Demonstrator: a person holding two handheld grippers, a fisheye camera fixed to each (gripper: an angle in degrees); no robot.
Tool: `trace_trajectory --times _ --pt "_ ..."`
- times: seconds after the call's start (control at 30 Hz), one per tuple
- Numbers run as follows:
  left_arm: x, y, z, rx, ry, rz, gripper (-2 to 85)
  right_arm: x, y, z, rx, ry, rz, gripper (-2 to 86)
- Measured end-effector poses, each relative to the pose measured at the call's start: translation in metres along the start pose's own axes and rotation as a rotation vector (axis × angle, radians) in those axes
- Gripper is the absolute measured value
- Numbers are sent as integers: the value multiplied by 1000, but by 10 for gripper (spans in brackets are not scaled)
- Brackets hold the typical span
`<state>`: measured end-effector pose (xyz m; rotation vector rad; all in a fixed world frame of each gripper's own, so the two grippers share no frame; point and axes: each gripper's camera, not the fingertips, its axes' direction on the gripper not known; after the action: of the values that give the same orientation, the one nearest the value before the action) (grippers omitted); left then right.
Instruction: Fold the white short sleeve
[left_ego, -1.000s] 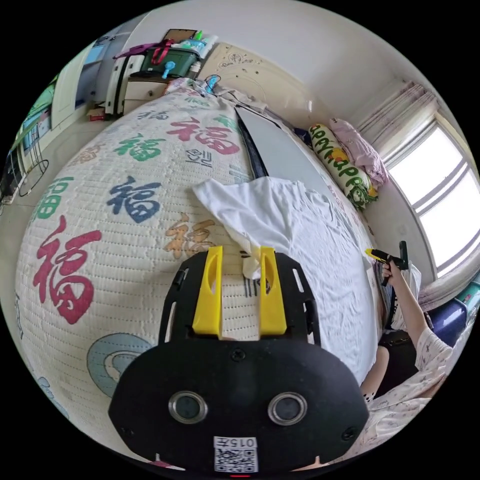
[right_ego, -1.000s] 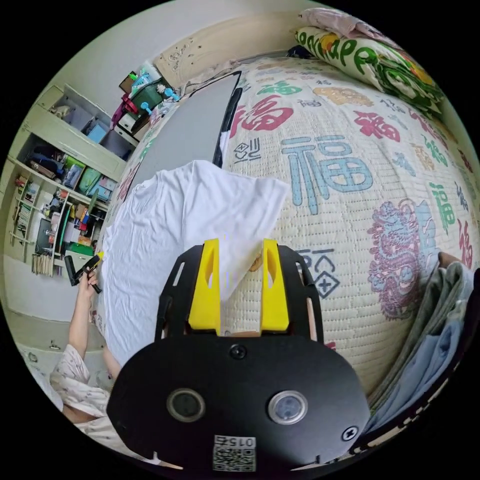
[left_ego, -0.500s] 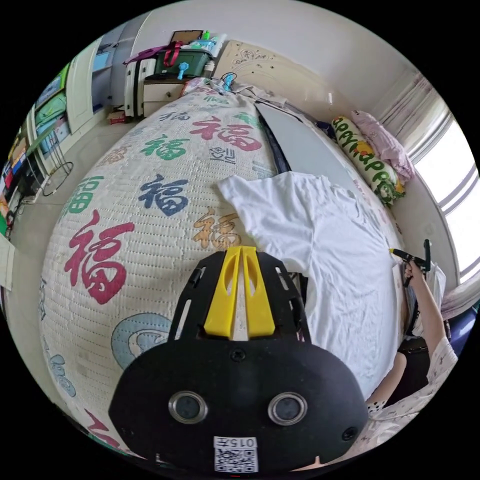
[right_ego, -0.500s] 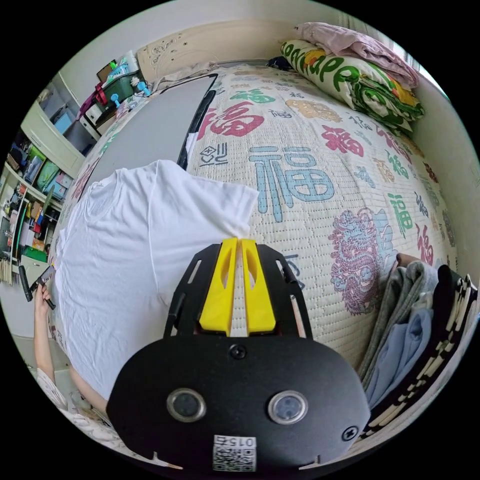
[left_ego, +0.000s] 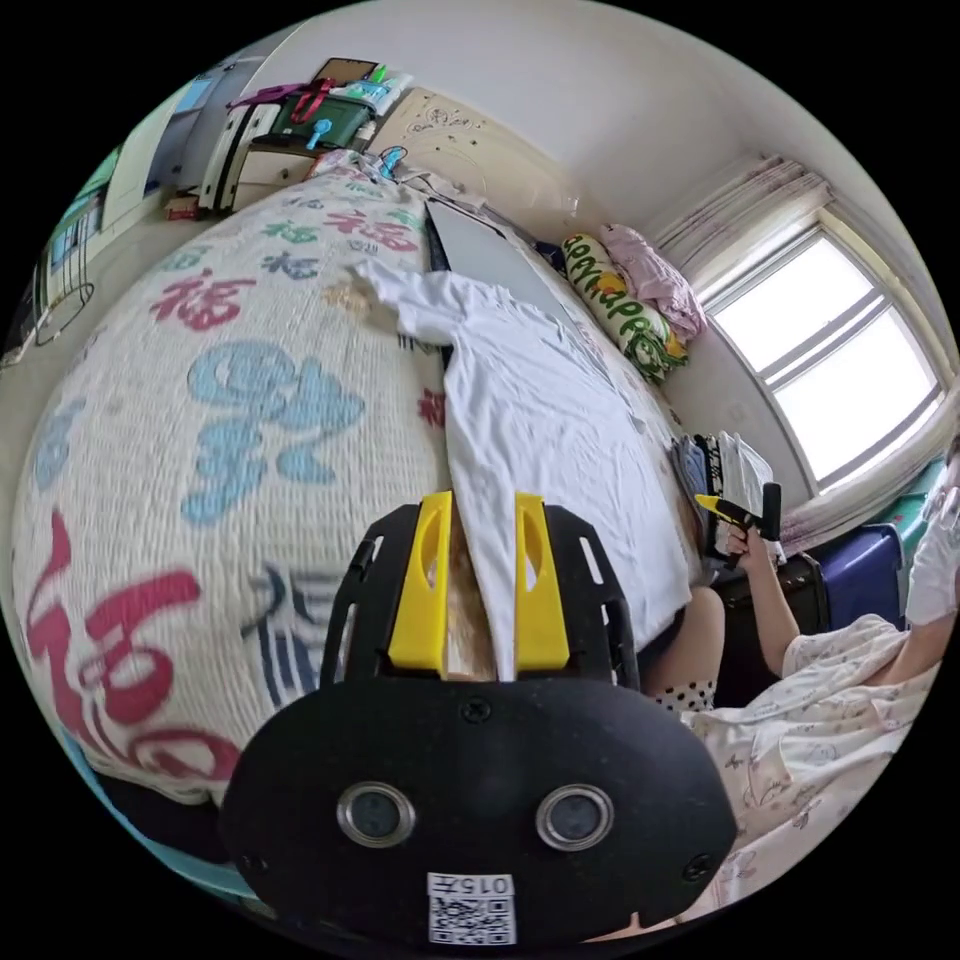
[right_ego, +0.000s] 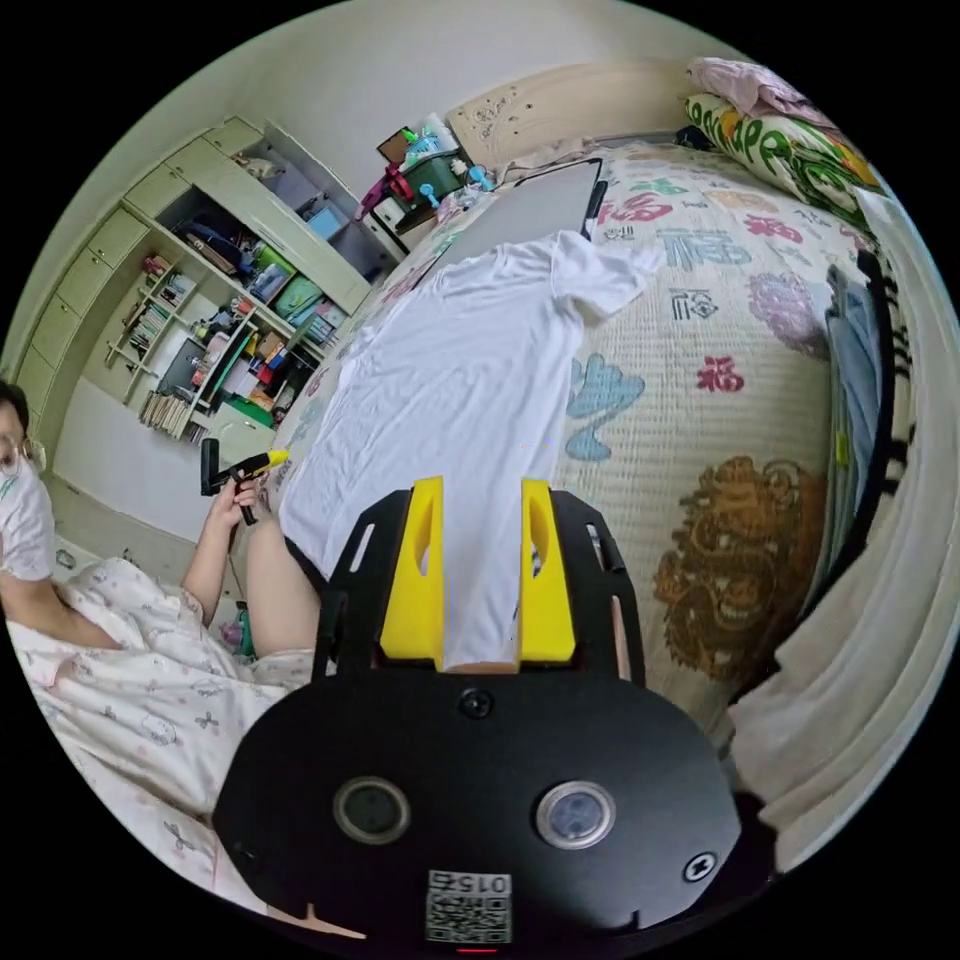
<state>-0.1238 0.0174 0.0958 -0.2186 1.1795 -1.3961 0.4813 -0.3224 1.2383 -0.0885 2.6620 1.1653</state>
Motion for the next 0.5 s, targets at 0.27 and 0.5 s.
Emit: trace_trajectory --times 0.27,0.5 --pt "62 60 -65 3 -39 -104 106 -41 121 -41 -29 13 135 92" --pt "116 39 -46 -113 -74 -61 113 -101 140 -21 -166 55 153 103"
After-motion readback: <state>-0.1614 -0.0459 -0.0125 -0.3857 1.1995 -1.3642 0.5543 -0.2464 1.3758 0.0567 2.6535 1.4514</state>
